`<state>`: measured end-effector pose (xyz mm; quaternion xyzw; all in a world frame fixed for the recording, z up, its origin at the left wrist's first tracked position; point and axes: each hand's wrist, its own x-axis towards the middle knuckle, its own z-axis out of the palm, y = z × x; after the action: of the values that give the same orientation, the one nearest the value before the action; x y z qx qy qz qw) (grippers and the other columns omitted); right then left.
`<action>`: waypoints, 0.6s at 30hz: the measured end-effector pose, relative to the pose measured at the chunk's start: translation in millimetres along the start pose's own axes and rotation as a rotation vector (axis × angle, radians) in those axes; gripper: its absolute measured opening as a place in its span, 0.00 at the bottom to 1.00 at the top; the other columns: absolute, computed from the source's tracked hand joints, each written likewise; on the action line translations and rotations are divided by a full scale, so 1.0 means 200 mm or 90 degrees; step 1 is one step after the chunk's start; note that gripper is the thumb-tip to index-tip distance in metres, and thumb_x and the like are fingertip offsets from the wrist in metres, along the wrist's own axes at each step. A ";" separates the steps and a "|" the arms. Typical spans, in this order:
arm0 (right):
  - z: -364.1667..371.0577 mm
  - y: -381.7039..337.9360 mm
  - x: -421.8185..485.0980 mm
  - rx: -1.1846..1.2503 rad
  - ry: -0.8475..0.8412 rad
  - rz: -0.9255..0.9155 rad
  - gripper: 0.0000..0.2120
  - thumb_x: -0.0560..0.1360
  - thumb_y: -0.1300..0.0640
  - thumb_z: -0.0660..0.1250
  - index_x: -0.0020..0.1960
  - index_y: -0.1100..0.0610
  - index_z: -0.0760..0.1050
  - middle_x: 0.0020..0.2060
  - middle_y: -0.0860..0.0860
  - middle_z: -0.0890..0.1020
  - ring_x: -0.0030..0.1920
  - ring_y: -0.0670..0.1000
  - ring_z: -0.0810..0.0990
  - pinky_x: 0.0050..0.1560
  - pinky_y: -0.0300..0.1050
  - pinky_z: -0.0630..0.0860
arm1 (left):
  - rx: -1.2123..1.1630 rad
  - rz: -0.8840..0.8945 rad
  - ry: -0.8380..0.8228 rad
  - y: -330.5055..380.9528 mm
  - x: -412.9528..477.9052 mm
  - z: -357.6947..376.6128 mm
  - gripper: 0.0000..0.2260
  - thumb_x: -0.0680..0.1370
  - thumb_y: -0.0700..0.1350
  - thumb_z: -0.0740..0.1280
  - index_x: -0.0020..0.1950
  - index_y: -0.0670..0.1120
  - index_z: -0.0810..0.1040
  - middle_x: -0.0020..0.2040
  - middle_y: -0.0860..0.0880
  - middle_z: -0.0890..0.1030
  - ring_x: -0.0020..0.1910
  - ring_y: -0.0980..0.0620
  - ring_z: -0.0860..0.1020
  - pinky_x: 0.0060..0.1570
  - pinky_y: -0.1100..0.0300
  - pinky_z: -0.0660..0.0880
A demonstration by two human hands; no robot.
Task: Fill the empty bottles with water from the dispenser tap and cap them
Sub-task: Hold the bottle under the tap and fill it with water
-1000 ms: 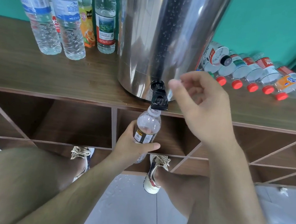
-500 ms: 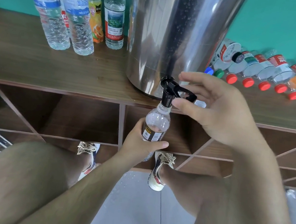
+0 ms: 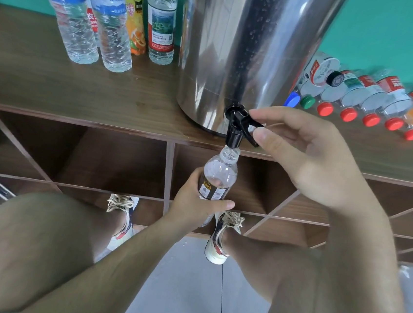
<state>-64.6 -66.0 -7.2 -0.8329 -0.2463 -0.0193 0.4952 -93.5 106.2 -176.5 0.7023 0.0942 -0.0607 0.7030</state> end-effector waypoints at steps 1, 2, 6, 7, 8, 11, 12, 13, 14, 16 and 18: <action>0.00 0.00 0.00 -0.003 0.000 -0.001 0.10 0.82 0.59 0.70 0.63 0.53 0.83 0.52 0.49 0.87 0.53 0.50 0.86 0.60 0.44 0.80 | -0.001 -0.002 0.000 0.00 0.00 0.00 0.33 0.67 0.40 0.83 0.65 0.57 0.73 0.54 0.58 0.84 0.52 0.65 0.81 0.44 0.70 0.78; 0.00 0.01 0.00 -0.006 0.000 -0.003 0.10 0.82 0.59 0.70 0.63 0.53 0.83 0.52 0.49 0.87 0.53 0.50 0.86 0.60 0.45 0.80 | -0.002 -0.004 0.001 0.00 0.00 0.00 0.33 0.67 0.41 0.83 0.65 0.57 0.73 0.54 0.58 0.84 0.52 0.64 0.82 0.45 0.68 0.78; 0.01 0.00 0.01 -0.006 0.001 0.004 0.10 0.82 0.60 0.69 0.62 0.52 0.83 0.51 0.47 0.87 0.52 0.48 0.86 0.59 0.43 0.80 | 0.004 -0.006 0.006 0.00 0.01 0.01 0.32 0.67 0.42 0.83 0.65 0.58 0.72 0.55 0.59 0.83 0.53 0.63 0.82 0.45 0.69 0.78; 0.01 0.00 0.01 -0.007 0.001 0.003 0.10 0.82 0.59 0.69 0.62 0.52 0.83 0.52 0.47 0.87 0.52 0.48 0.86 0.59 0.42 0.80 | 0.009 -0.007 0.004 0.00 0.00 0.01 0.32 0.67 0.42 0.83 0.65 0.58 0.72 0.55 0.59 0.83 0.53 0.62 0.82 0.44 0.70 0.78; 0.01 0.00 0.01 -0.011 0.000 -0.001 0.10 0.82 0.59 0.69 0.62 0.52 0.82 0.52 0.47 0.87 0.51 0.48 0.86 0.59 0.42 0.80 | 0.011 -0.008 0.004 0.00 0.00 0.01 0.32 0.68 0.42 0.83 0.64 0.60 0.72 0.55 0.60 0.82 0.52 0.63 0.81 0.44 0.70 0.77; 0.01 0.00 0.01 -0.022 0.001 -0.004 0.10 0.82 0.60 0.69 0.63 0.53 0.82 0.54 0.48 0.87 0.51 0.48 0.86 0.59 0.39 0.79 | 0.009 -0.010 0.005 0.00 0.00 0.01 0.32 0.67 0.43 0.83 0.63 0.60 0.72 0.55 0.60 0.82 0.53 0.62 0.81 0.45 0.69 0.78; 0.01 0.00 0.01 -0.024 0.003 -0.002 0.10 0.82 0.60 0.69 0.62 0.53 0.82 0.54 0.48 0.87 0.51 0.48 0.86 0.59 0.38 0.79 | 0.012 -0.013 0.004 0.00 0.00 0.01 0.33 0.67 0.43 0.83 0.65 0.60 0.71 0.56 0.60 0.82 0.54 0.61 0.81 0.46 0.68 0.78; 0.01 0.00 0.01 -0.026 0.004 0.001 0.10 0.82 0.60 0.69 0.62 0.53 0.82 0.53 0.48 0.87 0.51 0.48 0.86 0.58 0.37 0.79 | 0.013 -0.013 0.003 0.00 0.00 0.01 0.33 0.67 0.43 0.83 0.65 0.59 0.71 0.56 0.60 0.82 0.55 0.60 0.81 0.47 0.67 0.78; 0.01 0.00 0.01 -0.025 0.003 0.003 0.10 0.82 0.61 0.69 0.62 0.53 0.83 0.53 0.47 0.87 0.51 0.48 0.86 0.57 0.35 0.78 | 0.013 -0.013 0.003 0.00 0.00 0.01 0.33 0.68 0.43 0.83 0.66 0.59 0.71 0.56 0.60 0.82 0.55 0.60 0.81 0.47 0.67 0.78; 0.01 0.00 0.01 -0.020 0.002 0.006 0.10 0.82 0.61 0.69 0.62 0.53 0.83 0.53 0.46 0.87 0.51 0.47 0.86 0.56 0.33 0.77 | 0.014 -0.013 0.005 0.00 0.00 0.01 0.33 0.68 0.43 0.83 0.67 0.57 0.72 0.57 0.59 0.82 0.56 0.58 0.81 0.48 0.67 0.78; 0.01 0.00 0.01 -0.017 0.001 0.005 0.10 0.82 0.61 0.69 0.62 0.53 0.82 0.53 0.47 0.87 0.50 0.47 0.86 0.55 0.32 0.76 | 0.011 -0.016 0.006 0.00 0.00 0.00 0.33 0.67 0.43 0.83 0.67 0.56 0.72 0.57 0.58 0.82 0.57 0.57 0.81 0.49 0.66 0.78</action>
<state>-63.6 -63.2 -7.6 -0.8405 -0.2423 -0.0210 0.4842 -92.9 105.3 -176.8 0.7075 0.1056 -0.0668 0.6955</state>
